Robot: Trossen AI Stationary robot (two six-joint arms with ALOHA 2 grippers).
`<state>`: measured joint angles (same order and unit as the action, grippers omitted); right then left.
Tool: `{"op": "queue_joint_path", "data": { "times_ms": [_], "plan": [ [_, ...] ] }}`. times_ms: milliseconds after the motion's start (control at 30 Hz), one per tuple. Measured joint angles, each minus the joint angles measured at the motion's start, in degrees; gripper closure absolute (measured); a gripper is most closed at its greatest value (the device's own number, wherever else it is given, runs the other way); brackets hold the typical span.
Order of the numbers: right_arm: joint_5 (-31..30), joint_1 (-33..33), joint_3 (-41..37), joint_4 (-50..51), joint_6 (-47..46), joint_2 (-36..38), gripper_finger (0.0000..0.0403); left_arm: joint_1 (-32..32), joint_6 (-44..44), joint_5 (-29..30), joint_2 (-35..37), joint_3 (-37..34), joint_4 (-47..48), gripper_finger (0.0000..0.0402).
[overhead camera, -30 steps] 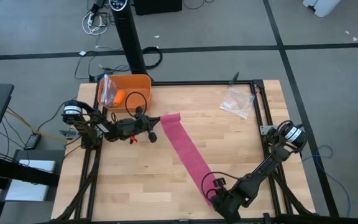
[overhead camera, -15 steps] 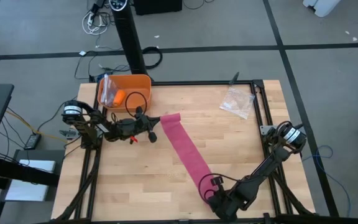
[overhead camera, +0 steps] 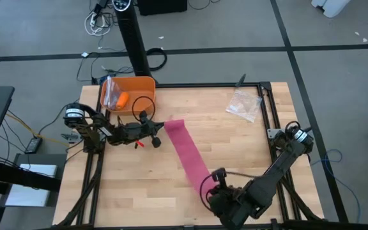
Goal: Roll bandage
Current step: Roll the pink bandage
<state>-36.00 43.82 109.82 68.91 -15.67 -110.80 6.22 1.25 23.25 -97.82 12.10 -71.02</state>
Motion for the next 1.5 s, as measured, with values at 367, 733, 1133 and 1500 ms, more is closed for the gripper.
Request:
{"op": "queue_joint_path", "data": {
  "times_ms": [367,733,1133,1500],
  "plan": [
    [-13.04,-11.37,17.45,6.68,15.96,0.06,0.0402,-3.47,5.85,-2.22,0.0,0.0,0.61,0.0396],
    [-26.19,-19.69,24.21,-12.29,46.87,3.96,0.0403,-6.91,5.64,0.49,0.0,0.0,3.01,0.0396],
    [-27.66,-25.07,24.21,-37.73,72.56,8.54,0.0403,-10.94,4.51,1.57,0.0,0.0,1.57,0.0396],
    [-27.07,-29.89,24.19,-54.32,87.15,8.52,0.0403,-18.75,1.52,5.49,0.0,3.48,1.58,0.0396]
  ]
}}
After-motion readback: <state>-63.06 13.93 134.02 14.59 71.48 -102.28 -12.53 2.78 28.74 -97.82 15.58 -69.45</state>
